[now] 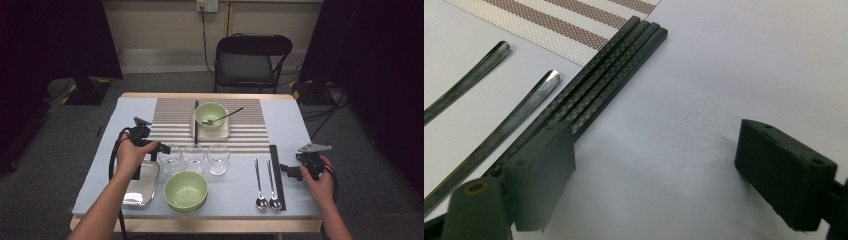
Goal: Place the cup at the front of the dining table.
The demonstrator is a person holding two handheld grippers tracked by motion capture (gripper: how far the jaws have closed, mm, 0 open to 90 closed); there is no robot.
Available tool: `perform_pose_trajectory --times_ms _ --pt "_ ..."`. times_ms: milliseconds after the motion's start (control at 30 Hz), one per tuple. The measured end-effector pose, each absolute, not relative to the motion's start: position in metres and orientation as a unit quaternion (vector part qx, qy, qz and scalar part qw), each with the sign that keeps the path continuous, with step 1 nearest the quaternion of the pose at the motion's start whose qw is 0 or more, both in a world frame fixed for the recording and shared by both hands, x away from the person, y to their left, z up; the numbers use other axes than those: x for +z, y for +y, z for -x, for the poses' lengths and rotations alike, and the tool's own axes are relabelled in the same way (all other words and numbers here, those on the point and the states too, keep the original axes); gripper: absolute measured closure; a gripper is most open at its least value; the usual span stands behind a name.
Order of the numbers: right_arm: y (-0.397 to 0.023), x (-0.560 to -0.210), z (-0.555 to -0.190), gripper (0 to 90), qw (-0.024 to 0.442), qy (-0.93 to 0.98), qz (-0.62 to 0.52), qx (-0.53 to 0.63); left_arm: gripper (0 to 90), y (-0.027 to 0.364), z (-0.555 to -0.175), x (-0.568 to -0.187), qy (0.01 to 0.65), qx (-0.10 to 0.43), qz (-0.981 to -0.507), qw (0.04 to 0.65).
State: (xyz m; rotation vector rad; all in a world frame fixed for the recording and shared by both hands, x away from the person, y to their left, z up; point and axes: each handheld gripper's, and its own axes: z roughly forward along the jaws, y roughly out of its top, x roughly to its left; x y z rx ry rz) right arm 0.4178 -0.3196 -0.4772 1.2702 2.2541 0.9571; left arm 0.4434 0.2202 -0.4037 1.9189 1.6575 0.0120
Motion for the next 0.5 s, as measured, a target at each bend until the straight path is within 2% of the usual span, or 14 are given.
perform_pose_trajectory --times_ms 500 --pt "-0.3196 -0.4772 -0.4178 15.4 0.19 0.802 -0.452 0.341 30.8 0.215 -0.4431 -0.4124 0.627 0.001 -0.722 0.291"
